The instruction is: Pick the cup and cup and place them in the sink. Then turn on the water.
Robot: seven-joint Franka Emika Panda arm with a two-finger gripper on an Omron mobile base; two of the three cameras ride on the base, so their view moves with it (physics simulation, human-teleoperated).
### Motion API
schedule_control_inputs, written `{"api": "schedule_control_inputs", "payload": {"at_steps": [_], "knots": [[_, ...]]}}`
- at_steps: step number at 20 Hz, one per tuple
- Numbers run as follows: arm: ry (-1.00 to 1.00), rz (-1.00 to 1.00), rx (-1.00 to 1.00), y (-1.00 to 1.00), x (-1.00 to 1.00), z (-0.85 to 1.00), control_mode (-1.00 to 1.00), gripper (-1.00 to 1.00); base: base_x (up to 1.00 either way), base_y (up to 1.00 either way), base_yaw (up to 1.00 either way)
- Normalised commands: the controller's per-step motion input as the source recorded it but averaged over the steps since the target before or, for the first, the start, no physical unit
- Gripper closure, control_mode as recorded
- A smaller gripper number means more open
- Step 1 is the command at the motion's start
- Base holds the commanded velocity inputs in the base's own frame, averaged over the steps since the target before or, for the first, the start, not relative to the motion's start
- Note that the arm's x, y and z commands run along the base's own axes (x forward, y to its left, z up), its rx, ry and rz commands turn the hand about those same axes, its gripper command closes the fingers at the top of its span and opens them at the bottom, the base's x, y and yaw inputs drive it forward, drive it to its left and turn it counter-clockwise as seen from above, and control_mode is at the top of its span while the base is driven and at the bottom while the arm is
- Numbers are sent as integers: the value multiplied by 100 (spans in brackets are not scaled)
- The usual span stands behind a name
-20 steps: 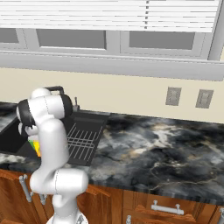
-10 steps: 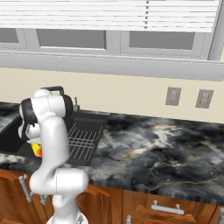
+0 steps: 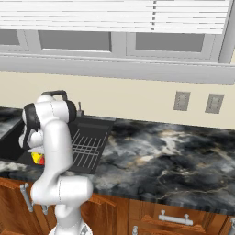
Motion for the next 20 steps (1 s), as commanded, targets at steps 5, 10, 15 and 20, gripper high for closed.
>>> {"api": "schedule_control_inputs", "payload": {"at_steps": [5,10,15,20], "knots": [[0,0,0,7,2,-13,-100,100,0,0,0],[0,0,0,3,1,-12,-100,100,0,0,0],[0,0,0,2,1,-11,-100,100,0,0,0],[0,0,0,0,0,-7,-100,100,0,0,0]]}}
